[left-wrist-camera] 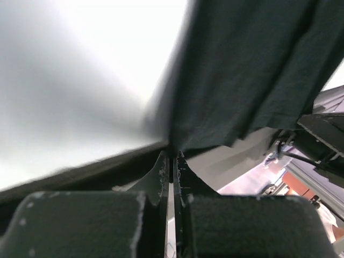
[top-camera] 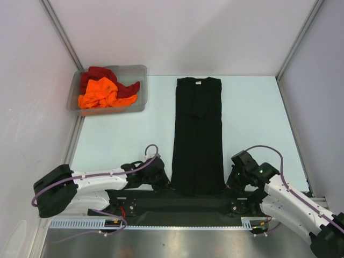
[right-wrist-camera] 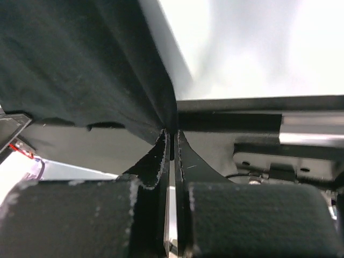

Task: Fold and stack the t-shirts
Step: Fold the tshirt

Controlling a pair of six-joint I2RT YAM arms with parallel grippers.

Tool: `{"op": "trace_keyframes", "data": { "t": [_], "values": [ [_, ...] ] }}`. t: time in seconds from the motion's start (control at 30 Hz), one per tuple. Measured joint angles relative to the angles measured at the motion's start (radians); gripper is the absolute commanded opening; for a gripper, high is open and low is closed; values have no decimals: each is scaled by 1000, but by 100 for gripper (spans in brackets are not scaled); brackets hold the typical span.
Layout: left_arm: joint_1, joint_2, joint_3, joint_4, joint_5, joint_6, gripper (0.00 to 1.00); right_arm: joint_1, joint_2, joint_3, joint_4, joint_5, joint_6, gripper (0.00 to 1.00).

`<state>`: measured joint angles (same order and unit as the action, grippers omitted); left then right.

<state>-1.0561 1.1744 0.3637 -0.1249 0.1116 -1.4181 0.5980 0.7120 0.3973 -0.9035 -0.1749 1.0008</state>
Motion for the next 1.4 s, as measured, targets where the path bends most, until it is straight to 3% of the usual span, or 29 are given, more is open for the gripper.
{"op": "trace_keyframes", "data": {
  "t": [0.2,0.4,0.6,0.8,1.13,1.4],
  "values": [
    [31,24,186,-99,-4,62,0,-51,124,140,-5,1,-59,0],
    [225,72,311,-128,22,152,0,-228,354,303,48,-50,-201,0],
    [421,330,581,-179,98,310,0,-382,649,526,110,-116,-348,0],
    [529,579,866,-199,177,435,0,-426,979,838,157,-166,-446,0],
    [626,785,1038,-206,272,469,0,-496,1278,1173,120,-235,-515,0],
    [638,835,1065,-195,311,468,0,-542,1353,1216,90,-277,-551,0]
  ]
}}
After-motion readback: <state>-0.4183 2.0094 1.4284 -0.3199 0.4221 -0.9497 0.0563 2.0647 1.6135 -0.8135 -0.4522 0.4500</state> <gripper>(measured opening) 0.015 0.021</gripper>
